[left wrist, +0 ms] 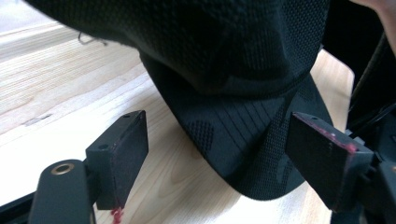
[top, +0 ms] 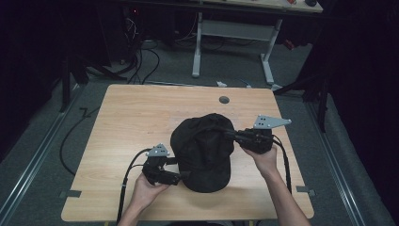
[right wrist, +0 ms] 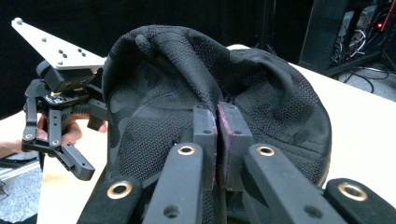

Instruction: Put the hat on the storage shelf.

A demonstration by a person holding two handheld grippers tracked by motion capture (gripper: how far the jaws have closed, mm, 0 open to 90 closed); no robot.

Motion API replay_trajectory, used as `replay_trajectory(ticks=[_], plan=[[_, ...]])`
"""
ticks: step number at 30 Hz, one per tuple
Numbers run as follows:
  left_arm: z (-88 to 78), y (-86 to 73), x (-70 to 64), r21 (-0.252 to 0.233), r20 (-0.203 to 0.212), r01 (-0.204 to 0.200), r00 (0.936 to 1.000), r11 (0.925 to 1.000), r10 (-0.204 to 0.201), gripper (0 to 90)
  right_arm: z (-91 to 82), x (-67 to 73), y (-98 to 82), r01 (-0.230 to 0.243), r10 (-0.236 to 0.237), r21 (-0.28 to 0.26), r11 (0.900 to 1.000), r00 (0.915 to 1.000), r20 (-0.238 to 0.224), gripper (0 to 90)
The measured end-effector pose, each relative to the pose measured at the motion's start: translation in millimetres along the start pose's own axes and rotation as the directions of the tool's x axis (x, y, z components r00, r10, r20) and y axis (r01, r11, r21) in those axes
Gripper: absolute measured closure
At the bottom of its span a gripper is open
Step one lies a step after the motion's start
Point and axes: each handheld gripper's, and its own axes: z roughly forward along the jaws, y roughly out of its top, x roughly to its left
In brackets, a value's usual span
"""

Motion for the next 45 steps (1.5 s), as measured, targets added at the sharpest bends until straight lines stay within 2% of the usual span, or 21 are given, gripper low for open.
replay_trajectory(ticks=[5,10,19,25,33,40,45], plan=[[2.9,-0.3,1.3,0.01,0.008,0.01,0.9999,0.9999,-0.01,25.8,0.3,1.4,0.4,0.002,-0.002,-0.005,1.0,0.9999,-0.011,86.9],[3.0,-0.3,1.1,0.02,0.039,0.017,0.9991,0.9997,-0.017,31.0,1.4,2.4,0.9,0.007,-0.008,-0.016,1.0,0.9995,-0.03,86.9],[-0.2,-2.7,-1.8,0.044,0.077,0.005,0.997,0.999,-0.008,51.4,3.2,3.0,1.7,0.016,-0.017,-0.03,0.999,0.9991,-0.037,86.8],[-1.7,-2.2,-2.5,0.056,0.093,0.018,0.9954,0.9983,-0.024,60.1,4.0,6.3,6.5,0.053,-0.053,-0.021,0.998,0.9985,-0.012,86.7],[-8.6,0.9,-5.1,0.052,0.135,0.034,0.99,0.9981,-0.04,70.2,4.7,11.3,12.9,0.095,-0.095,-0.018,0.995,0.9952,0.025,86.3],[-14.0,1.4,-9.1,0.061,0.172,0.044,0.9836,0.9972,-0.054,81.1,5.9,10.8,12.8,0.092,-0.092,-0.016,0.996,0.9952,0.035,84.6],[-18.6,0.1,-13.6,0.052,0.197,0.031,0.9795,0.9982,-0.04,85.7,6.0,9.2,12.7,0.079,-0.079,-0.021,0.997,0.9963,0.035,82.0]])
